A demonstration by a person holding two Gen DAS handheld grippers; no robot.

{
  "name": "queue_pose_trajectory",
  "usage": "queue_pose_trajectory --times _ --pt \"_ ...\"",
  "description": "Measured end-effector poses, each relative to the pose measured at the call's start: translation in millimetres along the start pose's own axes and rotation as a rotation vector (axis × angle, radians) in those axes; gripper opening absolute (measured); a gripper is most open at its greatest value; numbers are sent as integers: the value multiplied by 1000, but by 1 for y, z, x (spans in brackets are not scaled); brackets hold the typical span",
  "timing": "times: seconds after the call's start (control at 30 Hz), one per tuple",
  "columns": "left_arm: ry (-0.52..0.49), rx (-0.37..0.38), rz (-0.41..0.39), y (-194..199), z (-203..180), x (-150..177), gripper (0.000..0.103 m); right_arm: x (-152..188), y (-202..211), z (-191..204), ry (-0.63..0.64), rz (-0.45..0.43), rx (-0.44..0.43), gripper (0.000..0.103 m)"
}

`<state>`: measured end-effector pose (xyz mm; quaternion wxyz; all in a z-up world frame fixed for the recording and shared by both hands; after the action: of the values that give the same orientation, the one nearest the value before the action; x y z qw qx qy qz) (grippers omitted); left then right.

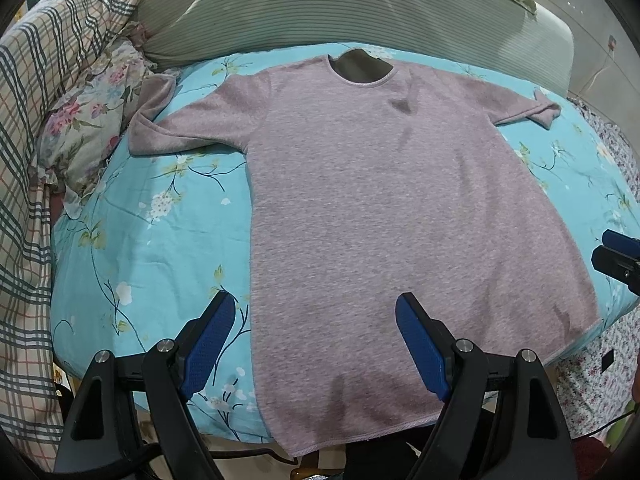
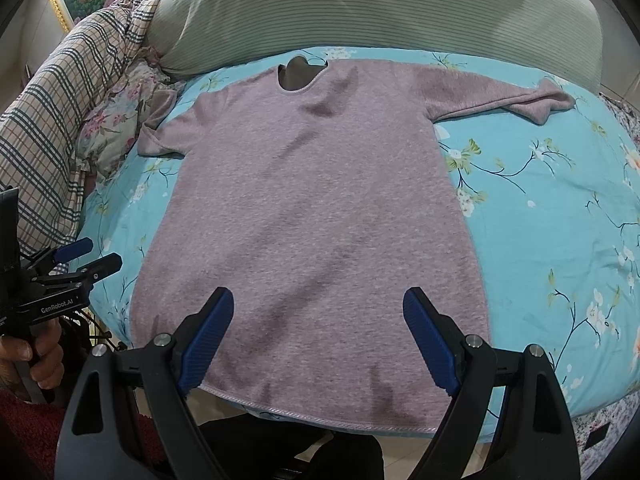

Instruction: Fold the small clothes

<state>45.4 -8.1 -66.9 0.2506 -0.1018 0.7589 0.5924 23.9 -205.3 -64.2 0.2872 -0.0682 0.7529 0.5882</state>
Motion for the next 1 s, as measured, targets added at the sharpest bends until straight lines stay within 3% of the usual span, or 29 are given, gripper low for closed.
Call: queue_pose_trajectory --times 0.13,0.23,0.6,0.7,1.0 --pt "6 22 -12 -1 -1 -1 83 0 0 0 9 -26 16 87" --pt "-1 28 -19 -2 -1 -1 83 0 1 4 -20 -27 -31 87" --pt "-38 53 -2 -5 -1 -2 83 -3 2 12 -75 -24 -65 87" --pt "-41 60 3 -8 0 -1 83 -5 -2 7 -72 -65 -39 87" --pt "-62 65 7 -22 -5 -9 83 -14 -17 -26 -153 -14 -24 87"
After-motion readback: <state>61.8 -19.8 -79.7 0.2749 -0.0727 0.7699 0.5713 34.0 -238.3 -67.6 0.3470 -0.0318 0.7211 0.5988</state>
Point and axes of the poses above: each gripper's, at about its wrist camera, not at the fingertips, and y roughly against the way its jaws point, z to its left, x to its underside, the point moved 8 cm from there along -y, roughly the way its jaws point, and after that the axes turned 15 degrees about x, right-handed, at the moved point
